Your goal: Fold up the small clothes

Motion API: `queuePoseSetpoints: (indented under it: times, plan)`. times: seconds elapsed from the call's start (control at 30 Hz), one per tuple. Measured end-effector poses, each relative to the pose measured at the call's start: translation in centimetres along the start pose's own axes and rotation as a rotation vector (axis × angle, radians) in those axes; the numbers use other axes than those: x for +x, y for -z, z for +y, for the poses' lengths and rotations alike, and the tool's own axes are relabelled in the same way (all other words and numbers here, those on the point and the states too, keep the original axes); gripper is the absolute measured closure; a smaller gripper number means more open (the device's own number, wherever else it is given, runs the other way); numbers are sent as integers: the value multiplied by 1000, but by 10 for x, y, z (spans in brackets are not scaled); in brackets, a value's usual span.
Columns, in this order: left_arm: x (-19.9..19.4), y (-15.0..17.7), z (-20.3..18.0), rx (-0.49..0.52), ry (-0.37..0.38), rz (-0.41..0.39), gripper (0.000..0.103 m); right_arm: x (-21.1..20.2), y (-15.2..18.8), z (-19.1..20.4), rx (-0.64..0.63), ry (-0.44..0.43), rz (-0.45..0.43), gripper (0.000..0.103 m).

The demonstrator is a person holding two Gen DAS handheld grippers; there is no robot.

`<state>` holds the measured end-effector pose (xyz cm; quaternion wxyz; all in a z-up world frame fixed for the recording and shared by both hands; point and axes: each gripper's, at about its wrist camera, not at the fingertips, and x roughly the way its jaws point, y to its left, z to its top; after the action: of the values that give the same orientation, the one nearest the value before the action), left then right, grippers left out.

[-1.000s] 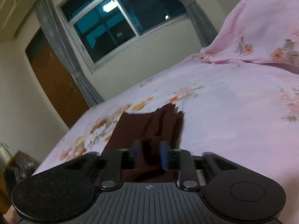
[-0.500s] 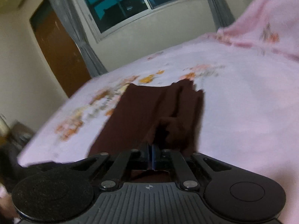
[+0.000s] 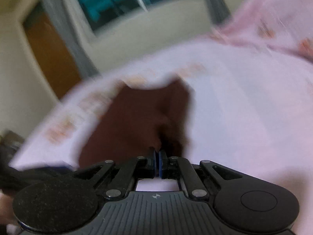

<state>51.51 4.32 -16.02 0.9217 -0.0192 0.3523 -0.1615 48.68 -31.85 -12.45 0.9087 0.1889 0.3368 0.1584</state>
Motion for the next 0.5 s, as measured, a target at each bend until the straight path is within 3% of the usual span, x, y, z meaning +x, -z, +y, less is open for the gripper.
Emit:
queuePoseSetpoints:
  times: [0.03, 0.13, 0.2, 0.27, 0.37, 0.5]
  plan:
    - [-1, 0, -2, 11, -7, 7, 24, 7, 6, -12, 55, -14, 17, 101]
    - [-11, 3, -1, 64, -27, 40, 26, -6, 6, -24, 129, -54, -44, 100]
    - [-26, 1, 11, 34, -19, 33, 28, -28, 0, -30, 138, -10, -114, 101]
    - [-38, -11, 21, -52, 13, -33, 29, -41, -11, -33, 123, -48, -160, 101]
    - [-21, -39, 10, -72, 30, -64, 29, -30, -31, -7, -39, -55, -155, 101]
    - [29, -45, -9, -10, -2, 42, 28, 11, -39, 12, -164, -60, -65, 101]
